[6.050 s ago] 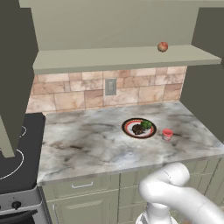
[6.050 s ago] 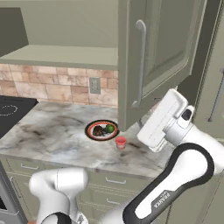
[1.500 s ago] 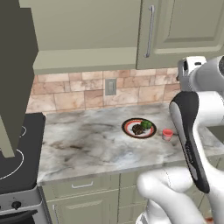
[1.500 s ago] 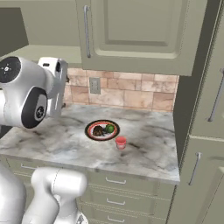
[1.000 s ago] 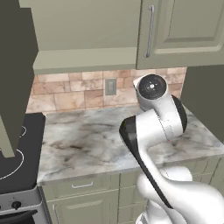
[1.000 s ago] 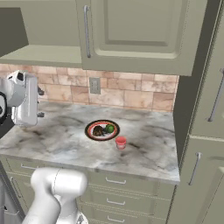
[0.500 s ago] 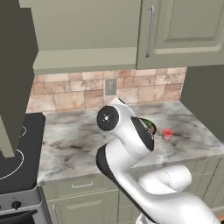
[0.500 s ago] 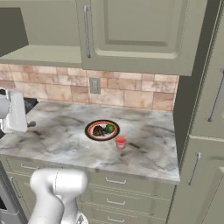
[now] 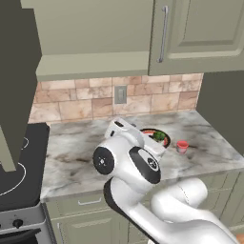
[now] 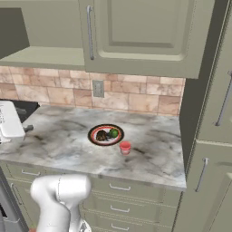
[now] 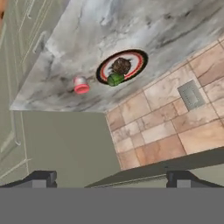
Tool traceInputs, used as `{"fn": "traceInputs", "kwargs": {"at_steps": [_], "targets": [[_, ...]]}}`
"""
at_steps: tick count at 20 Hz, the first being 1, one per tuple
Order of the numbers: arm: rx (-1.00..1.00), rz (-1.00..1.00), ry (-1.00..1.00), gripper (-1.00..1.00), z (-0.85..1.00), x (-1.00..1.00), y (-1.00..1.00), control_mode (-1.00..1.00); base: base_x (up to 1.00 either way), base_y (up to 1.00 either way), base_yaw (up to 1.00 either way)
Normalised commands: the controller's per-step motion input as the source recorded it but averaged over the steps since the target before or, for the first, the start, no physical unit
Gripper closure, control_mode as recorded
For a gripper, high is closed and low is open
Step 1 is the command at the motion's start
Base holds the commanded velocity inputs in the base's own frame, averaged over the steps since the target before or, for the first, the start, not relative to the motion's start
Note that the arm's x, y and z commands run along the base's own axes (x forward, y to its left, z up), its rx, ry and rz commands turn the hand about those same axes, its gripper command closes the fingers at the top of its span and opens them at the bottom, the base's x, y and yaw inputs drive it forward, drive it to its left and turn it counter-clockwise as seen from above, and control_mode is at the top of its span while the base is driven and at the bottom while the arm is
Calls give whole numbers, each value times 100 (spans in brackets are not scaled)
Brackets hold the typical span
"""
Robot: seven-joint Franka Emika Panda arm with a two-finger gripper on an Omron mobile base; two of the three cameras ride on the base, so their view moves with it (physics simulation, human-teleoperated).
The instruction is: Pick the avocado and bread from the counter and place them on the plate. Then pick the jam from the cabinet and place it next to the plate. Lastly close the cabinet door.
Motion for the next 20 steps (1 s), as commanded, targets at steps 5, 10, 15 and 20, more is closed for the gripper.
{"fn": "traceInputs", "kwargs": {"at_steps": [5,10,15,20], "targets": [[-41,4,-9,-100,-10,-2,24,-100,0,0,0],[-38,1,-6,-100,-6,0,25,-100,0,0,0],[-33,1,-4,-100,0,0,34,-100,0,0,0],[-28,1,-5,-100,0,-5,37,-100,0,0,0]]}}
